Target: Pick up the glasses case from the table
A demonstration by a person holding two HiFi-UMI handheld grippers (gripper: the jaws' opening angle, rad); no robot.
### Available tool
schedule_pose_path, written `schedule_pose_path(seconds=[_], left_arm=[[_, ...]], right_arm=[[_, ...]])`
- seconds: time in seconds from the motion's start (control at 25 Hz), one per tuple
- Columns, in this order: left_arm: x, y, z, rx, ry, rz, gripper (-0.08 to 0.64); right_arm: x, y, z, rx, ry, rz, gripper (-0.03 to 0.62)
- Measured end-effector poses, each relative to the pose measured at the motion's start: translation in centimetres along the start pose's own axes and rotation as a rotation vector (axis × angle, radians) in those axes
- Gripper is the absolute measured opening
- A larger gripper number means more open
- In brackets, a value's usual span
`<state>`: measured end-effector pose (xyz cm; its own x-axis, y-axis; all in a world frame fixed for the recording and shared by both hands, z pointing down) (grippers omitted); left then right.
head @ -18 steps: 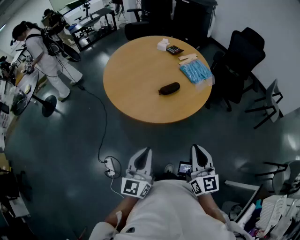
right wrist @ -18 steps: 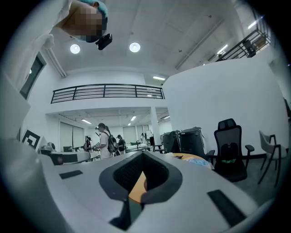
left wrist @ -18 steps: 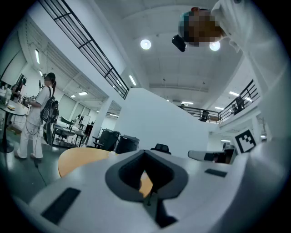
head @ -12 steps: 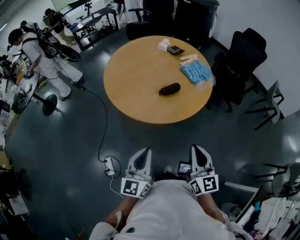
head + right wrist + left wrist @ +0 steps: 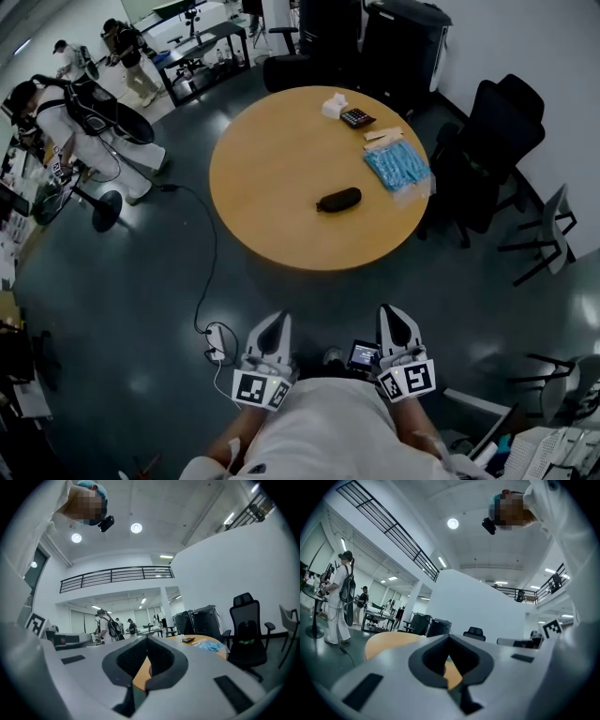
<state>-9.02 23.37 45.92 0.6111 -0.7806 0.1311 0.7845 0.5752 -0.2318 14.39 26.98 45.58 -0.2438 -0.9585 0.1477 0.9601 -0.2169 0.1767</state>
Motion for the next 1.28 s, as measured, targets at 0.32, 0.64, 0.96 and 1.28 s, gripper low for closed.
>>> schedule_pose_path(seconds=[0.32, 0.64, 0.96, 1.28], left_arm=[[6.0, -5.8, 0.5, -0.021, -0.042, -0.074, 0.006], [18.7, -13.0, -4.1, -0.029, 0.005, 0.042, 0.006], [25.3, -16.8, -5.8, -0.041, -0.031, 0.098, 0.006], [28.0, -18.8, -5.6, -0.068, -0.052, 0.011, 0.006]], right_arm=[[9.6, 6.0, 1.3, -0.280, -0.171, -0.057, 0.015], [23.8, 9.5, 1.1, -0.360, -0.265, -0.139, 0.015], [33.6, 12.6, 5.9, -0.563, -0.559, -0.223, 0.014], [40.6, 15.4, 14.2, -0.934, -0.930, -0.496, 0.204]])
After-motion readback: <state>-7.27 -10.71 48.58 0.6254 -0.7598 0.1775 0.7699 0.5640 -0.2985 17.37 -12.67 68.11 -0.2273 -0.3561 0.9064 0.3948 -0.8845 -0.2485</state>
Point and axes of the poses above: the fingertips, and each gripper's own axes: x forward along the fingers, y to its right, z out of its underside, the point moved 4 cm from there along -x, backward along the fingers, and after that the axes turned 6 degrees about -y, right-handed, at the moved point
